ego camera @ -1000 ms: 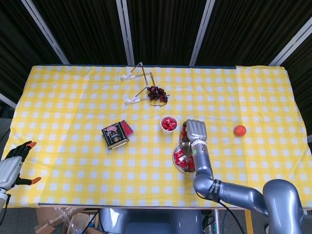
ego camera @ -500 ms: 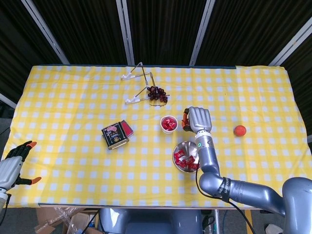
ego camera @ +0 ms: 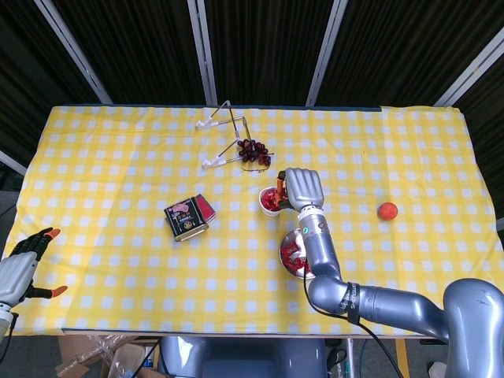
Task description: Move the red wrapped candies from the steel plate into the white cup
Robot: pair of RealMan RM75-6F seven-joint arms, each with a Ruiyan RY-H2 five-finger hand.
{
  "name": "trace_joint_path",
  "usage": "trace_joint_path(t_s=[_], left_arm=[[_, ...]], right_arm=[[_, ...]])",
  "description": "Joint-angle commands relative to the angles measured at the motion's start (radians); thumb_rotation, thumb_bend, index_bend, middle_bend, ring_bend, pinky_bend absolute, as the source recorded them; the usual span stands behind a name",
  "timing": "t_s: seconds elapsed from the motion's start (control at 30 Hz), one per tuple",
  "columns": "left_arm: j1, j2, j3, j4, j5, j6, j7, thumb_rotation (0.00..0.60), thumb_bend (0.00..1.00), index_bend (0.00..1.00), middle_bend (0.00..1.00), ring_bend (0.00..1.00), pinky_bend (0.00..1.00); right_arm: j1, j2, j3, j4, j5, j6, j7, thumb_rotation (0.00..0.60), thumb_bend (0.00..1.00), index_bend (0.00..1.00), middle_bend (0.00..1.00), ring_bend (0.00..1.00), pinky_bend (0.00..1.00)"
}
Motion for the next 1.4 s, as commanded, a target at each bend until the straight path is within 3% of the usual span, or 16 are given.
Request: trace_joint_path(t_s=[0.03,0.27,0.53,0.77,1.03,1.23,1.4], left_arm=[[-0.002,0.002,0.001,-0.001,-0.002,-0.006,-0.004,0.600,0.09,0.00,0.00,0.00,0.00],[-0.005,0.008,0.002,-0.003,-0.005,-0.017,-0.010,0.600,0.09,0.00,0.00,0.00,0.00],[-0.005,0.008,0.002,-0.005,-0.009,-0.016,-0.007,0.600,0.09,0.00,0.00,0.00,0.00],[-0.006,0.007,0.001,-0.008,-0.013,-0.016,-0.006,0.600,0.09,0.00,0.00,0.00,0.00],[-0.004,0.009,0.002,-0.009,-0.011,-0.014,-0.009,0.600,0.09,0.00,0.00,0.00,0.00],[-0.002,0.009,0.004,-0.010,-0.007,-0.010,-0.008,0.600,0.09,0.00,0.00,0.00,0.00],[-0.001,0.008,0.004,-0.010,-0.003,-0.004,-0.004,0.600,0.09,0.00,0.00,0.00,0.00]], right_arm=[[0.014,-0.023,-0.006,0.030,0.010,-0.016,0.004,0.600,0.48,0.67,0.81,0.96,0.95],[0.027,-0.063,-0.025,0.092,0.023,-0.042,0.018,0.600,0.48,0.67,0.81,0.96,0.95],[0.031,-0.071,-0.029,0.096,0.016,-0.041,0.029,0.600,0.46,0.45,0.81,0.96,0.95],[0.024,-0.043,-0.024,0.045,-0.008,-0.013,0.035,0.600,0.42,0.41,0.81,0.96,0.95],[-0.015,0.035,-0.045,-0.081,-0.033,0.043,0.025,0.600,0.42,0.41,0.81,0.96,0.93],[-0.068,0.143,-0.104,-0.248,-0.020,0.093,-0.026,0.600,0.41,0.41,0.81,0.96,0.93],[-0.115,0.172,-0.165,-0.343,-0.062,0.111,-0.004,0.600,0.39,0.41,0.81,0.96,0.93]])
